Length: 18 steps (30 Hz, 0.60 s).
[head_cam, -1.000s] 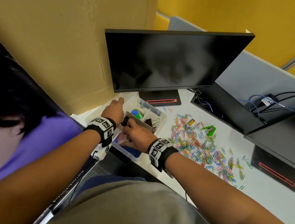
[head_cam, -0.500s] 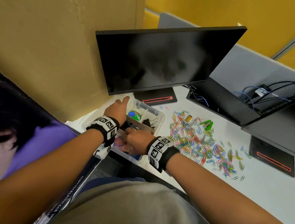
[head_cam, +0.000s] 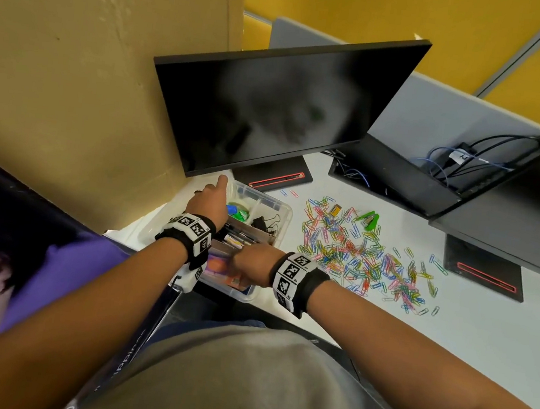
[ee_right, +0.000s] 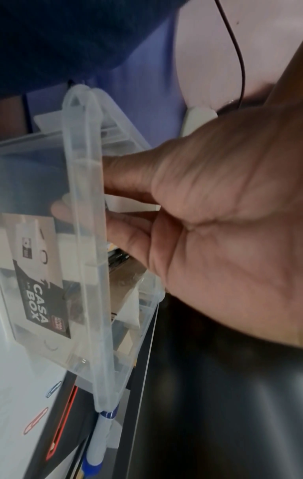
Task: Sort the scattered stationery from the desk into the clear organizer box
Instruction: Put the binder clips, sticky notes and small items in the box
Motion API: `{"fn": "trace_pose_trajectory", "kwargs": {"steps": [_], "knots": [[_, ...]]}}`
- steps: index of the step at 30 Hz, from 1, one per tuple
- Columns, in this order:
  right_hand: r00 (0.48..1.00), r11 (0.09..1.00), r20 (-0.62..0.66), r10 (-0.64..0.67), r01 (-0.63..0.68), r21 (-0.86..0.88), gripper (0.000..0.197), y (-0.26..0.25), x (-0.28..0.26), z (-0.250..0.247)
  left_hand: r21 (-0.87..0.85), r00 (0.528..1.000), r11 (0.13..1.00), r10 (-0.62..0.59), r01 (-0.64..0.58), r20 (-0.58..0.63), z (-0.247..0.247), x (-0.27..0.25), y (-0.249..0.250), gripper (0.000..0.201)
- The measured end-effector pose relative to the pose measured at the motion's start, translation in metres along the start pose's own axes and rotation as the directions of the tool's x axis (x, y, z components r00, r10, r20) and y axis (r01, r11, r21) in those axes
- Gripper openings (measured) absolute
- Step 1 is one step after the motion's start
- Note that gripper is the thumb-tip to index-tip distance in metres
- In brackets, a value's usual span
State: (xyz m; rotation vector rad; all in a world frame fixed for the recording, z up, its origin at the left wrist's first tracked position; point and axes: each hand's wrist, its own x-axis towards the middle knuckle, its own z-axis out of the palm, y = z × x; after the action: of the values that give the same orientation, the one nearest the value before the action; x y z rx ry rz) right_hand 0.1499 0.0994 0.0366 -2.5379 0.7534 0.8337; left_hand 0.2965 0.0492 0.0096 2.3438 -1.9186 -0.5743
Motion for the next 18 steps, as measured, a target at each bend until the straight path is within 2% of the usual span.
{"fn": "trace_pose_trajectory", "kwargs": {"steps": [4,9,11,14,18], "knots": [[0.999,0.975,-0.016,-0.030,0.026,-0.221,0.021,-0.007,0.000,0.001,-0.002,1.000,1.000,0.005,-0.005,-0.011,0.001,0.000,-0.001,0.056],[1.000,0.959,-0.013,-0.003,0.000,-0.284,0.024,-0.015,0.006,-0.001,-0.001,1.000,1.000,0.002,-0.002,-0.024,0.004,-0.001,0.000,0.052],[1.000,0.960,0.009,0.008,-0.005,-0.278,0.028,-0.016,0.011,-0.001,-0.004,1.000,1.000,-0.002,0.002,-0.019,0.004,-0.001,0.000,0.054],[0.997,0.988,0.039,0.069,-0.063,-0.138,0.040,-0.016,0.020,-0.002,0.000,1.000,1.000,-0.006,0.006,-0.013,0.003,-0.001,0.000,0.056],[0.998,0.993,0.063,0.009,-0.001,-0.118,0.041,-0.019,0.028,0.019,0.003,1.000,1.000,-0.008,0.008,-0.009,0.003,-0.002,0.002,0.056]]}}
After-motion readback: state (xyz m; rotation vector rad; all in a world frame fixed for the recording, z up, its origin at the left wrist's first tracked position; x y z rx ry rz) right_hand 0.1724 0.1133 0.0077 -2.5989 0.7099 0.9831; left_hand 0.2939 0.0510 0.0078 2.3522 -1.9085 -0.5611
